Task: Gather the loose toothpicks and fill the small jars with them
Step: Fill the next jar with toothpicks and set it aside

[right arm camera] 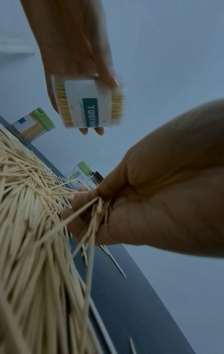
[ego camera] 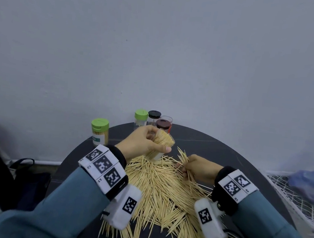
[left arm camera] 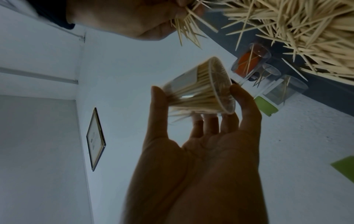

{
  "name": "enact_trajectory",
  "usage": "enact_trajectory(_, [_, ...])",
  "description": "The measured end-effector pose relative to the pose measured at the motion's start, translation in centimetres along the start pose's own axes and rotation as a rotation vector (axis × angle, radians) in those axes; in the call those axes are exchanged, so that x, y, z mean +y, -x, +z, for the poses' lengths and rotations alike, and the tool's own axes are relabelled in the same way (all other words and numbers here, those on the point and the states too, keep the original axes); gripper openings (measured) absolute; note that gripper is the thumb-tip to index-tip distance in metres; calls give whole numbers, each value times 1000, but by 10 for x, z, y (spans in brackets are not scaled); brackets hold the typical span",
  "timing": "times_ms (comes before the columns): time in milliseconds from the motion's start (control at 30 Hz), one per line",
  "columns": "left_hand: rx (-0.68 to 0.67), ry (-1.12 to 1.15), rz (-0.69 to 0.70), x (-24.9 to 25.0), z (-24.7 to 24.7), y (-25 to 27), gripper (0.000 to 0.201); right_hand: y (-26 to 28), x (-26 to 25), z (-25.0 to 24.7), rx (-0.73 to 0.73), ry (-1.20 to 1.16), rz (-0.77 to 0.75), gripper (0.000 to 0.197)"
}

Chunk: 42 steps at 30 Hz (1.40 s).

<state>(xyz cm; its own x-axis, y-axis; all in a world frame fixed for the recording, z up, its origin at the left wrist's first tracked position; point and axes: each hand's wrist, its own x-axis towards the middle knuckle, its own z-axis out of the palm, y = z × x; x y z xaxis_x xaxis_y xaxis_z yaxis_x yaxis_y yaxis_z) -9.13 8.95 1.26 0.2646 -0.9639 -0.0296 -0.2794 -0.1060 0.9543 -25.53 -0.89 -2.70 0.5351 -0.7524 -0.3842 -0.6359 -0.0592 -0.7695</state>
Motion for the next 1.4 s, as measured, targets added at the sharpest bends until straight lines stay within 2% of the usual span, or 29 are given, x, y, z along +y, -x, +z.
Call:
enact_trajectory(67, [-11, -5, -1, 0, -1, 2, 61, 4, -1, -3, 4, -62, -12, 24])
enact_trajectory(233, [-25, -7, -2, 1, -1, 6, 60, 10, 1, -3, -43, -133, -30, 20])
enact_trajectory(400, [-39, -18, -1, 2, 2, 10, 50, 15, -3, 0, 1, -222, -74, 17])
enact_trajectory(633, [-48, -45, -5, 0, 6, 9, 58, 12, -3, 0, 88, -79, -110, 23])
enact_trajectory(900, [-52, -63, -13, -6, 7, -1, 65, 5, -10, -4, 152, -76, -198, 28])
enact_trajectory(967, [-58, -70, -12, -6, 8, -2, 66, 1, -12, -3, 164, -185, -247, 27])
enact_trajectory(1067, [-75, -62, -13, -8, 10, -4, 65, -1, -22, 1, 160, -551, -344, 25])
enact_trajectory(1133, [-76, -55, -11, -9, 12, -5, 63, 0, -30, 0, 206, -682, -418, 26])
enact_trajectory(1267, [-84, -23, -5, -9, 15, -6, 59, 5, -49, -1, 306, -763, -613, 26])
enact_trajectory(1400, [-89, 19, 15, -10, 15, -6, 55, 9, -55, 11, 336, -729, -703, 24])
